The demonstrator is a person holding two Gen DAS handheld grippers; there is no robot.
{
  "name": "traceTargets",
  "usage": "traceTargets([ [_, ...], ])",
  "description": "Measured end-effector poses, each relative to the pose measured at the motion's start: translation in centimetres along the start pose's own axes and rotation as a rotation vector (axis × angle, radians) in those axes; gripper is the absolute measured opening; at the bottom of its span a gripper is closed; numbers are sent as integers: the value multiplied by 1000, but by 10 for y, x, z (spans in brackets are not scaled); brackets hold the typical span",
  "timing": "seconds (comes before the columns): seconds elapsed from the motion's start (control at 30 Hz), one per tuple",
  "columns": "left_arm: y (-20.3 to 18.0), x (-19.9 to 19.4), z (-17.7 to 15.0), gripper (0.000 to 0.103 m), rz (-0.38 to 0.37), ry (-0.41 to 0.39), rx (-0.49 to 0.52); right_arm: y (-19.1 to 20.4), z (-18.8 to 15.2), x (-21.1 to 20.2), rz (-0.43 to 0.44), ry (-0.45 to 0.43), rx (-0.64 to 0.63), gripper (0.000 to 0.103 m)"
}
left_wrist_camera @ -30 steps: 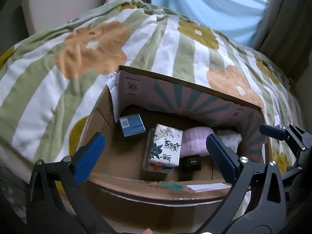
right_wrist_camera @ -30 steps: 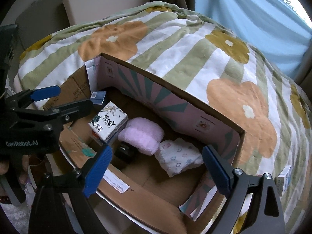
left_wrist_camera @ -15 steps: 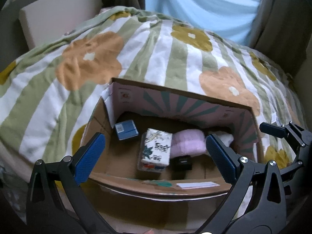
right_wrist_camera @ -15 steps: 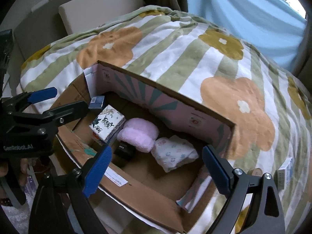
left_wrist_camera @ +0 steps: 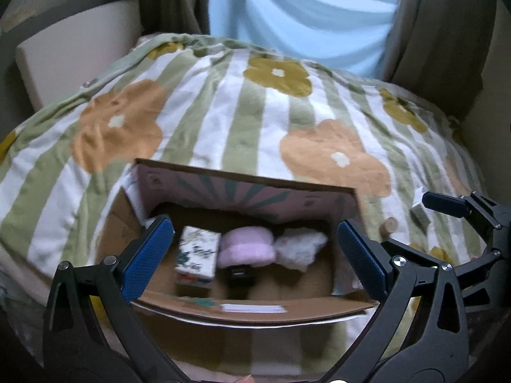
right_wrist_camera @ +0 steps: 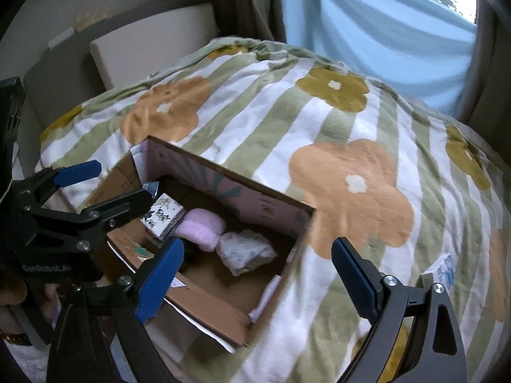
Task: Organize objects
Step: 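Withdraw both tools from the box toward the jar and medicine box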
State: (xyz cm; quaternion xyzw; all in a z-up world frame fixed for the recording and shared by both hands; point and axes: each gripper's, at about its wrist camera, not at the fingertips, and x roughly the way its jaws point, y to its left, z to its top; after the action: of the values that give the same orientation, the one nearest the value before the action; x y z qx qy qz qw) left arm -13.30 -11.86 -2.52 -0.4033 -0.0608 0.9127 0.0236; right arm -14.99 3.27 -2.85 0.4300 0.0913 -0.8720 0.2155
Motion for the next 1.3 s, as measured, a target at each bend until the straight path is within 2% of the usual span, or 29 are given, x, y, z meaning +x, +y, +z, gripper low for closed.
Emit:
traceTargets([
  [0.4,-77,-10,12,103,-47,-21,58,-76,-23,-43,-53,-39,76,93],
  [0.67,-151,-5,16,103,-104,-48,115,-151,-37,-78,-130,-52,131,94],
  [0.8,-195,15,8,103,-128,-14,160,-197,-50,-89,-144,-30,183,94],
  [1.03,-247,63,-22,103,-135,29,196,-246,-72,-80,-157,-29,181,94],
  [1.3,-268,135,-52,102,-124,92,197,-287,-93,-18,-92,43,74,94],
])
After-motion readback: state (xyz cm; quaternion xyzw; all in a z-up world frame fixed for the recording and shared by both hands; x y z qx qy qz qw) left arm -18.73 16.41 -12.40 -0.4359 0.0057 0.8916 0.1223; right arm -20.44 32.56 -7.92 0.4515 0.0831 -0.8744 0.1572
